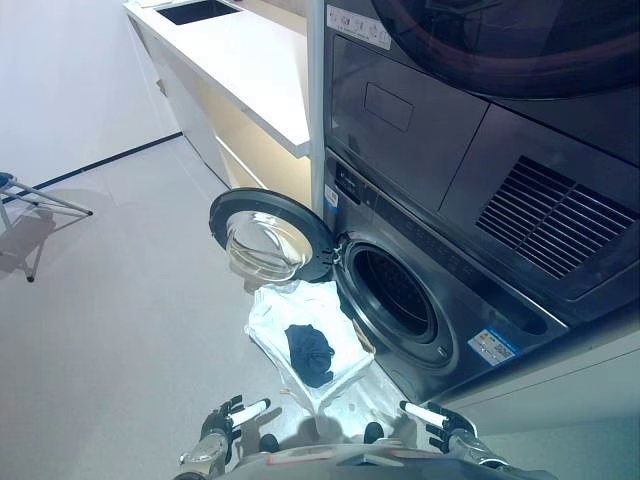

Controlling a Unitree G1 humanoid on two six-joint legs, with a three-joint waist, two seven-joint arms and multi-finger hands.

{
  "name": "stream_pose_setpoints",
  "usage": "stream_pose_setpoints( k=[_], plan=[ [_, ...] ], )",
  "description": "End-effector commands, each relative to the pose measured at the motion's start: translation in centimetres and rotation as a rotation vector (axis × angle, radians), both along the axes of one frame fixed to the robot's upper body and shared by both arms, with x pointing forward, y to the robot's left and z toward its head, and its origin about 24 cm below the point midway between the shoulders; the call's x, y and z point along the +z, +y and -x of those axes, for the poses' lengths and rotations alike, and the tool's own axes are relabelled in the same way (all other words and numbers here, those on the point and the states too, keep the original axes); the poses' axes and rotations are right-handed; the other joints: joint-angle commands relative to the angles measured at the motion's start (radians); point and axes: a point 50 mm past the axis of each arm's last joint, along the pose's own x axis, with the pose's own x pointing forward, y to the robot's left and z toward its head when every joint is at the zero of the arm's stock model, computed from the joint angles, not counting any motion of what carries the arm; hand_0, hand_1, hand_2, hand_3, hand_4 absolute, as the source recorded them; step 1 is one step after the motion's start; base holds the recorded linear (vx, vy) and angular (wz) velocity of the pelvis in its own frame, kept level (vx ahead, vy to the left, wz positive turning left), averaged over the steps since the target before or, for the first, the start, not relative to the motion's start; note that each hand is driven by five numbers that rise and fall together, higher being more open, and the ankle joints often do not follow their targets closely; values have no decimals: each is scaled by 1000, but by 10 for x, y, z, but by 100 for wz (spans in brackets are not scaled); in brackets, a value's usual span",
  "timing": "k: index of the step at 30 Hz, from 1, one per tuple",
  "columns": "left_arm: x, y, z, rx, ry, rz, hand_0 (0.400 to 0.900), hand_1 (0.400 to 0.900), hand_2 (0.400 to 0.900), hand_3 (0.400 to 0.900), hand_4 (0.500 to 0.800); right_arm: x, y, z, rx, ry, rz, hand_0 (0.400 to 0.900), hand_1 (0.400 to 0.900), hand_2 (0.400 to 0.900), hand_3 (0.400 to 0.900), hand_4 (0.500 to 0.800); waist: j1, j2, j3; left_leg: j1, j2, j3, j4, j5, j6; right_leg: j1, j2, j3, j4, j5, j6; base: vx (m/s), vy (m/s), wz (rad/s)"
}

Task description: Put the clothes in the basket into the washing machine.

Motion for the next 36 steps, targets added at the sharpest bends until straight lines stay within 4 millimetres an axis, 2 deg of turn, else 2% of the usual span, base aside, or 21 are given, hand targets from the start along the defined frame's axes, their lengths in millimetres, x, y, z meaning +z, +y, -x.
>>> stream_pose_setpoints(
  k=[1, 6, 9, 12, 16, 19, 21, 24, 25, 26, 30, 32, 33, 34, 36],
  plan=[
    [11, 3, -38, -25, -118, -21, 900, 900, 900, 900, 800, 8, 5, -34, 26, -84, 6, 900, 900, 900, 900, 800, 4, -39, 36, 63, -11, -5, 16, -98, -19, 55, -19, -26, 8, -31, 76, 0, 0, 0],
    [11, 3, -37, -21, -118, -19, 900, 900, 900, 900, 800, 9, 5, -37, 28, -100, 8, 900, 900, 900, 900, 800, 3, -38, 39, 64, -11, -6, 15, -99, -19, 54, -19, -25, 8, -31, 76, 0, 0, 0],
    [13, 4, -40, 10, -139, -17, 900, 900, 900, 900, 800, 15, 9, -53, 48, -167, 10, 900, 900, 900, 900, 800, 4, -39, 48, 56, -13, -9, 18, -98, -18, 46, -19, -23, 10, -30, 76, -17, 3, -1],
    [24, 7, -61, 50, -244, -23, 900, 900, 900, 900, 800, 37, 26, -100, 251, -345, 44, 900, 900, 900, 900, 800, 10, -45, 88, 9, -18, -18, 48, -94, -14, 7, -20, -15, 25, -23, 74, -140, 7, -1],
    [51, 7, -99, 81, -457, -22, 900, 900, 900, 900, 800, 87, 57, -161, 542, -631, 111, 900, 900, 900, 900, 800, 24, -57, 176, -118, -16, -41, 135, -93, -7, -128, -34, -13, 138, -37, 64, -251, -5, 9],
    [80, 4, -128, 77, -640, -11, 900, 900, 900, 900, 800, 130, 81, -198, 719, -813, 169, 900, 900, 900, 900, 800, 46, -66, 234, -257, -9, -74, 229, -96, -8, -255, -58, -19, 230, -45, 60, -246, -16, 19],
    [100, 0, -144, 76, -756, 7, 900, 900, 900, 900, 800, 152, 91, -216, 811, -882, 226, 900, 900, 900, 900, 800, 63, -69, 258, -344, -9, -87, 284, -98, -12, -327, -71, -29, 269, -46, 56, -162, -29, 25],
    [136, -5, -164, 50, -937, 19, 900, 900, 900, 900, 800, 188, 105, -239, 978, -980, 377, 900, 900, 900, 900, 800, 90, -70, 297, -461, -5, -108, 335, -95, -11, -455, -79, -38, 345, -55, 50, -181, -23, 24],
    [151, -8, -172, 32, -1009, 9, 900, 900, 900, 900, 800, 205, 107, -250, 1008, -1027, 450, 900, 900, 900, 900, 800, 99, -69, 318, -519, -4, -117, 363, -93, -12, -509, -86, -42, 381, -62, 49, -235, -41, 32],
    [163, -9, -178, 21, -1057, 7, 900, 900, 900, 900, 800, 214, 108, -255, 1021, -1049, 501, 900, 900, 900, 900, 800, 107, -69, 329, -561, -3, -124, 385, -95, -12, -552, -90, -45, 411, -70, 47, -234, -64, 36],
    [220, -15, -198, 18, -1312, -12, 900, 900, 900, 900, 800, 268, 93, -283, 1037, -1141, 770, 900, 900, 900, 900, 800, 148, -60, 371, -786, -11, -165, 532, -126, -8, -754, -111, -54, 558, -111, 38, -185, -58, 30],
    [246, -18, -204, 38, -1419, -9, 900, 900, 900, 900, 800, 288, 84, -292, 1025, -1150, 884, 900, 900, 900, 900, 800, 167, -51, 383, -880, -19, -186, 581, -137, -2, -849, -119, -60, 629, -134, 33, -132, -30, 18],
    [246, -18, -204, 38, -1419, -9, 900, 900, 900, 900, 800, 288, 84, -292, 1025, -1150, 884, 900, 900, 900, 900, 800, 167, -51, 382, -881, -20, -186, 581, -137, -2, -850, -119, -60, 629, -134, 33, -129, -39, 25],
    [262, -22, -205, 65, -1487, 14, 900, 900, 900, 900, 800, 305, 77, -297, 1026, -1158, 982, 900, 900, 900, 900, 800, 179, -46, 390, -968, -27, -200, 634, -147, 3, -929, -133, -61, 686, -151, 30, -110, -48, 25],
    [276, -26, -207, 83, -1549, 28, 900, 900, 900, 900, 800, 318, 69, -303, 1007, -1149, 1063, 900, 900, 900, 900, 800, 189, -42, 390, -1052, -34, -209, 682, -160, 11, -1013, -148, -62, 752, -172, 27, -109, -16, 19]
  ],
)
